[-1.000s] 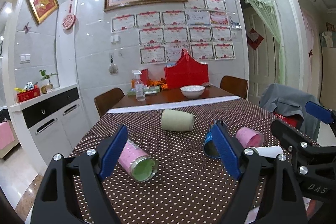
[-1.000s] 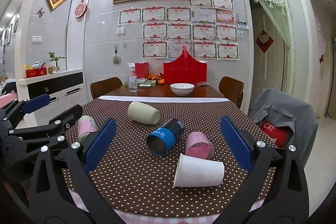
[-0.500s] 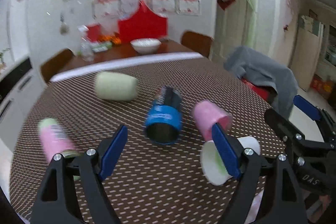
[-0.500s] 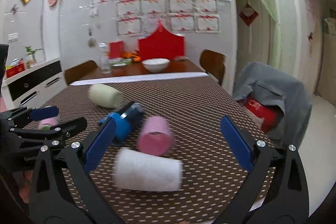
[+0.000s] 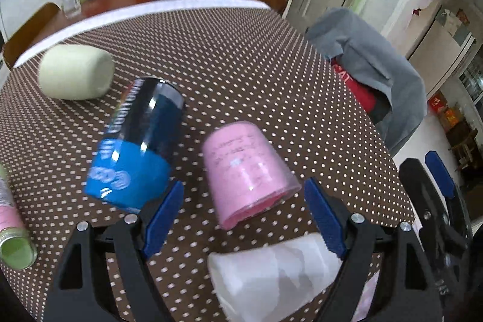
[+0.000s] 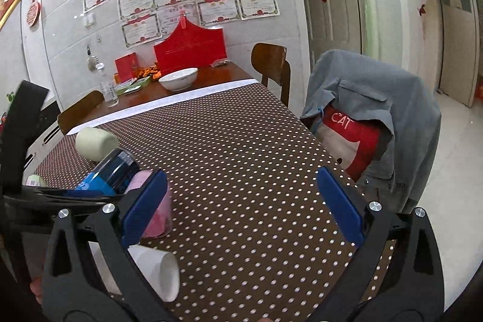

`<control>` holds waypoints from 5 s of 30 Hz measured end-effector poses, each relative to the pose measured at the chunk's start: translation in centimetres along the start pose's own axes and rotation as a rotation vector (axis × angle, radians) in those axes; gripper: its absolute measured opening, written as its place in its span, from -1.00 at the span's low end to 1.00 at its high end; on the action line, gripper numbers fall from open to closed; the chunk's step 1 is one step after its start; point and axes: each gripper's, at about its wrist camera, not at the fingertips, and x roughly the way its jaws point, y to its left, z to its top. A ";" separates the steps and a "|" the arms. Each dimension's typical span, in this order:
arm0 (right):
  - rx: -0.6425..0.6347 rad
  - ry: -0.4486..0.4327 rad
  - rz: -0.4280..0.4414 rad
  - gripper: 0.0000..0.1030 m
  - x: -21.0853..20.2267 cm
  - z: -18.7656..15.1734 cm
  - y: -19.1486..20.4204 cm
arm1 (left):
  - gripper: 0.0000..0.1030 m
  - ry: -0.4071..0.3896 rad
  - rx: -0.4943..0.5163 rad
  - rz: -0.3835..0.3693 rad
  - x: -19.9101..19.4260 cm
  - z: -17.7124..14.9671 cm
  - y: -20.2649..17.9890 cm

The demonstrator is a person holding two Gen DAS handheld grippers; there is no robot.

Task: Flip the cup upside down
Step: 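Move the left gripper down to the pink cup lying on its side, then close the left gripper around the pink cup's body, then lift the pink cup, stand it on the table, open the left gripper, then close the right gripper around the standing pink cup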

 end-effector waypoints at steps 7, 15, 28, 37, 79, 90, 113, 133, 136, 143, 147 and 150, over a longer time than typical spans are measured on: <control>0.028 0.073 0.019 0.88 2.5 -0.4 -0.9 | 0.57 0.076 0.005 0.060 3.3 1.2 -1.2; 0.024 0.132 0.051 0.88 4.0 -0.3 -0.6 | 0.57 0.146 0.003 0.116 4.5 2.8 -0.5; 0.005 0.140 0.073 0.88 3.7 -0.5 0.0 | 0.57 0.225 0.034 0.111 5.2 2.3 -0.4; 0.000 0.141 0.081 0.88 3.7 -0.6 0.2 | 0.56 0.213 0.012 0.119 5.2 3.1 0.3; -0.185 0.108 0.227 0.88 -5.1 -2.7 16.0 | 0.30 -0.084 -0.138 0.036 -11.9 -8.5 12.6; -0.226 0.181 0.193 0.88 -3.4 -5.1 17.5 | 0.31 -0.024 -0.218 -0.009 -8.9 -10.8 15.7; -0.239 0.177 0.221 0.88 -4.5 -4.8 18.3 | 0.36 -0.049 -0.195 0.009 -10.7 -12.7 16.2; -0.267 0.358 0.297 0.88 -2.7 -5.9 25.5 | 0.36 -0.299 -0.246 0.281 -16.7 -17.1 22.0; -0.259 0.418 0.298 0.88 -1.4 -6.4 26.6 | 0.36 -0.310 -0.259 0.288 -16.9 -17.5 23.0; -0.215 0.551 0.319 0.87 1.1 -7.6 27.6 | 0.36 -0.312 -0.275 0.300 -16.3 -17.6 24.4; -0.209 0.590 0.322 0.76 2.0 -8.0 27.8 | 0.36 -0.310 -0.283 0.289 -16.0 -17.5 25.0; -0.201 0.613 0.328 0.68 2.6 -8.1 27.9 | 0.36 -0.309 -0.283 0.288 -15.7 -17.5 25.1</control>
